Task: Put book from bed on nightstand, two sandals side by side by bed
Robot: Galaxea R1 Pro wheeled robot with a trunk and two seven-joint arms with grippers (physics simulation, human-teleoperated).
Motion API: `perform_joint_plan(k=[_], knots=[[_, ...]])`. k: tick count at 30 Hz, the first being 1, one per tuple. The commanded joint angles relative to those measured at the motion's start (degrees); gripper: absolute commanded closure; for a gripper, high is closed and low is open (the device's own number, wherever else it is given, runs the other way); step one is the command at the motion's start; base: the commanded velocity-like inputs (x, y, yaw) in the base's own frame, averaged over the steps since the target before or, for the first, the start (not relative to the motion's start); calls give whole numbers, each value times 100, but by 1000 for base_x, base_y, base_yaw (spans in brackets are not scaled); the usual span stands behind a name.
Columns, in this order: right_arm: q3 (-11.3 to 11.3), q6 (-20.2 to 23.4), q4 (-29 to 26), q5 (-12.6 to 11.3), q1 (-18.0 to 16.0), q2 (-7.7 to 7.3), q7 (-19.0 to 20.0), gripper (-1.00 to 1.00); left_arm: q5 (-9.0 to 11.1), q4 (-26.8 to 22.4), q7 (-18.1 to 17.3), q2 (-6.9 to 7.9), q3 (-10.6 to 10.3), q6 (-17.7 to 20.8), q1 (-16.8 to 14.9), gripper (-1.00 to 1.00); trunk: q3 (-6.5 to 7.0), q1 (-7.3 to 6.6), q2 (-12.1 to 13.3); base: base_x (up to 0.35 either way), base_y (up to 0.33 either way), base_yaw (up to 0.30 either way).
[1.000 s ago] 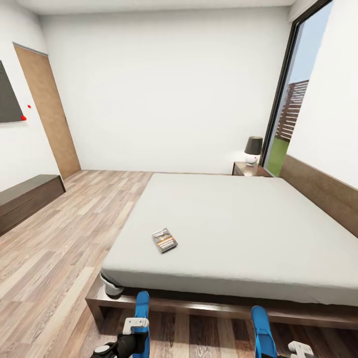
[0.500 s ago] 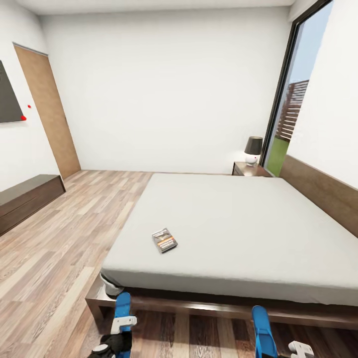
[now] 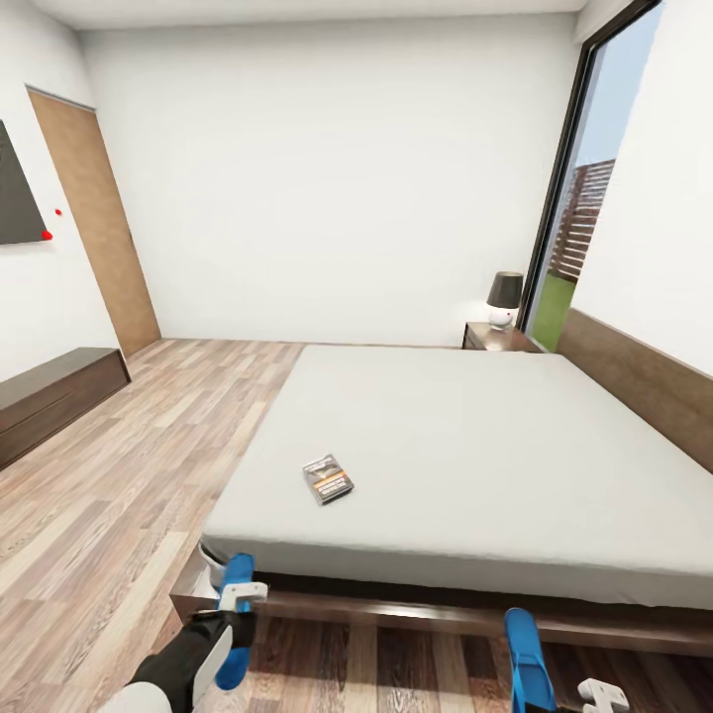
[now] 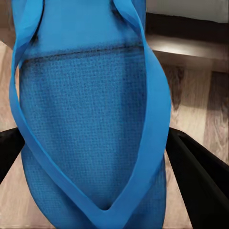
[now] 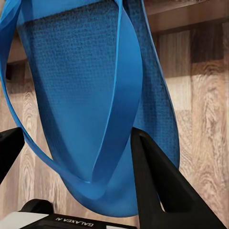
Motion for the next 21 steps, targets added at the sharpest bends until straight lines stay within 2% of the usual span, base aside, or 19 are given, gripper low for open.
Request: perform_joint_plan(k=[1, 4, 10, 12, 14, 17, 20, 21], knots=[[-29, 38, -1, -11, -3, -2, 29, 100, 24, -66, -45, 8, 4, 246, -77, 100, -7, 0, -4, 0, 0, 0], [-31, 42, -1, -11, -3, -10, 40, 100, 11, -139, -135, 35, 4, 532, -184, 100, -7, 0, -4, 0, 0, 0], [-58, 114, -17, -40, -3, -50, 113, 100, -24, -157, -163, 38, -33, 636, -219, 100, -7, 0, -4, 0, 0, 0], [-105, 192, -32, -56, -3, -207, 215, 100, -75, -156, -165, 37, -68, 641, -221, 100, -7, 0, -4, 0, 0, 0], [-167, 487, -68, -163, -3, -399, 421, 100, -102, -156, -161, 37, -88, 647, -222, 100, -7, 0, -4, 0, 0, 0], [-223, 1467, -250, -704, -5, -623, 734, 100, -115, -155, -151, 24, -113, 661, -222, 100, -7, 0, -4, 0, 0, 0], [-230, 2600, -844, -1374, -4, -738, 1065, 100, -166, -150, -139, 4, -173, 689, -222, 100, -7, 0, -4, 0, 0, 0], [-228, 3105, -1175, -1629, -3, -758, 1259, 100, -210, -148, -136, -2, -191, 750, -222, 100, -7, 0, -4, 0, 0, 0]])
